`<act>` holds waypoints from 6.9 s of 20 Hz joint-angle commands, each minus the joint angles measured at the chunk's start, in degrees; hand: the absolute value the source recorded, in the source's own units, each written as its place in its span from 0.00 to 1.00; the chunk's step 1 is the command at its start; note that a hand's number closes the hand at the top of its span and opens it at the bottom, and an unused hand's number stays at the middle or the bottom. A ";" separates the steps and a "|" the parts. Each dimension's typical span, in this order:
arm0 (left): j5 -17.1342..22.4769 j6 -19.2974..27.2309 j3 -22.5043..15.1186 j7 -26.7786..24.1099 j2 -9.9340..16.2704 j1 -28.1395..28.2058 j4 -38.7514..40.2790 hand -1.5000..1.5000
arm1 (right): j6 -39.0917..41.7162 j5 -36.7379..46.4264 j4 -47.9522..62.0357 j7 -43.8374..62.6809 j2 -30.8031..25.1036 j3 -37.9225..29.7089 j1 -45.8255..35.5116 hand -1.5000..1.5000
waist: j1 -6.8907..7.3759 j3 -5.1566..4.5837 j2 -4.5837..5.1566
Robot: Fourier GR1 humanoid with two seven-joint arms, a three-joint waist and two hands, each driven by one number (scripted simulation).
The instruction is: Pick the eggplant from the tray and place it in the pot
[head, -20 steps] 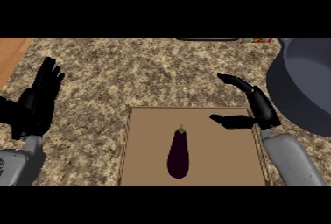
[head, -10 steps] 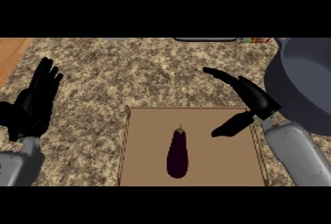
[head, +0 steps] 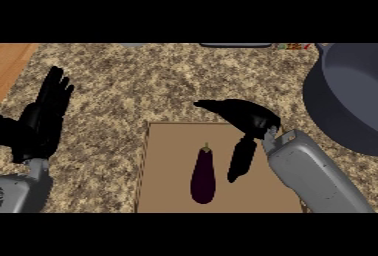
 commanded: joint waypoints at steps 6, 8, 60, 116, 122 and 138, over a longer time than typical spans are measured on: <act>-0.49 -3.79 2.93 -2.08 -1.35 -0.91 3.37 0.50 | 3.29 3.94 0.18 12.46 10.56 3.37 0.91 0.00 | -0.26 0.06 0.25; -0.61 -4.85 4.91 -4.21 -1.87 -3.70 8.31 0.50 | 3.49 5.06 0.52 10.83 10.83 2.02 2.61 0.00 | -0.47 0.07 0.29; -8.74 -6.34 10.35 3.27 -7.72 2.99 -2.70 0.50 | -5.63 33.59 -23.21 -42.09 -21.68 8.76 36.65 1.00 | -4.89 0.18 -0.79; -9.78 -10.70 7.88 0.12 -10.49 -2.29 1.58 0.50 | -32.68 16.67 54.73 -66.61 -24.73 -38.01 -0.50 1.00 | 3.13 0.26 1.29; -11.14 -8.04 6.78 4.34 -11.57 -4.22 -0.99 0.50 | -22.26 16.50 62.82 -72.12 -23.04 -36.88 -4.31 0.00 | 2.54 0.35 1.18; -8.92 -10.95 8.97 3.42 -9.40 -2.94 -1.65 0.50 | 3.30 0.38 74.88 -74.45 -32.89 -52.19 -8.46 0.00 | 2.81 0.52 1.54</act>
